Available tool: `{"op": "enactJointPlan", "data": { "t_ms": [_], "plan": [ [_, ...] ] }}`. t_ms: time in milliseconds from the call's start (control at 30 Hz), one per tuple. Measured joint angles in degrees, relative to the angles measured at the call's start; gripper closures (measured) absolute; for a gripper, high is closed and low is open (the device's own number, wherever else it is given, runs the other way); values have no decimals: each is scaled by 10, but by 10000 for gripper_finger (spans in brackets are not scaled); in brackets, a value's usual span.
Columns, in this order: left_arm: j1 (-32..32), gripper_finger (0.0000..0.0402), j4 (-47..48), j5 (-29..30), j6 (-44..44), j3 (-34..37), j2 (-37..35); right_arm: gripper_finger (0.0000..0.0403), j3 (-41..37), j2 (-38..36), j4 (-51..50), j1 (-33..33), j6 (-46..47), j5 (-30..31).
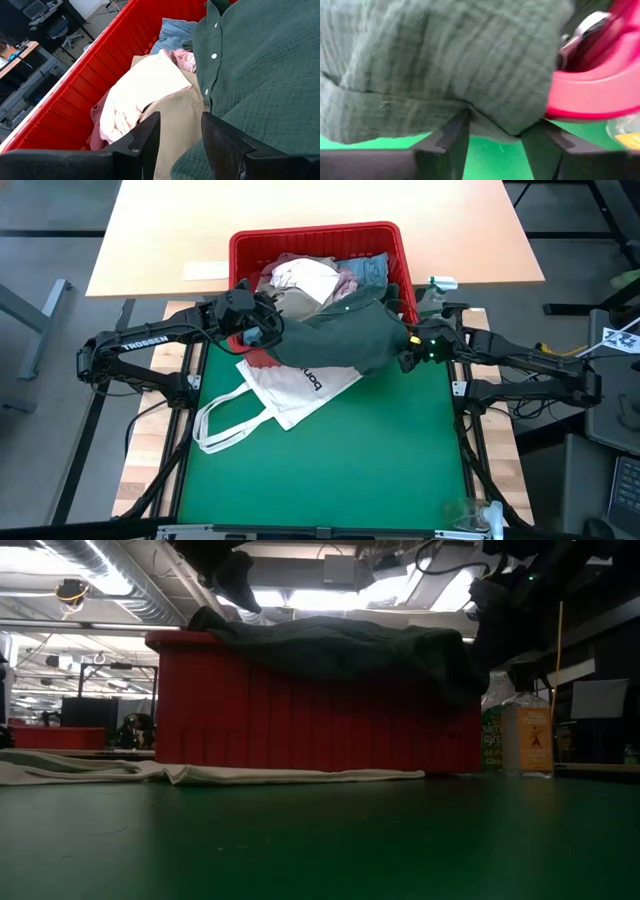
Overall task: Fold laundry
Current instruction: Fold the green shirt
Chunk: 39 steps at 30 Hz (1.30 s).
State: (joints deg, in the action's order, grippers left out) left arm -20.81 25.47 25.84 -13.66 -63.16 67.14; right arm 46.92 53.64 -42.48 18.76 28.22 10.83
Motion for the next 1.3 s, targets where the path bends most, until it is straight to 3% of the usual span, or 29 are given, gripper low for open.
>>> {"op": "enactJointPlan", "data": {
  "t_ms": [300,467,667,1000,1300],
  "plan": [
    [12,264,-13,0,-57,0,-4,393,0,4,1,0,-1,-2],
    [47,264,-21,0,-65,0,-6,375,0,-16,12,0,0,-28],
    [100,264,-20,0,-65,0,-6,398,0,-51,46,0,0,-59],
    [187,264,-14,0,-64,0,-6,398,0,-130,145,0,0,-59],
    [240,264,82,0,-59,0,-5,399,1,-188,174,0,0,-32]
  ]
}}
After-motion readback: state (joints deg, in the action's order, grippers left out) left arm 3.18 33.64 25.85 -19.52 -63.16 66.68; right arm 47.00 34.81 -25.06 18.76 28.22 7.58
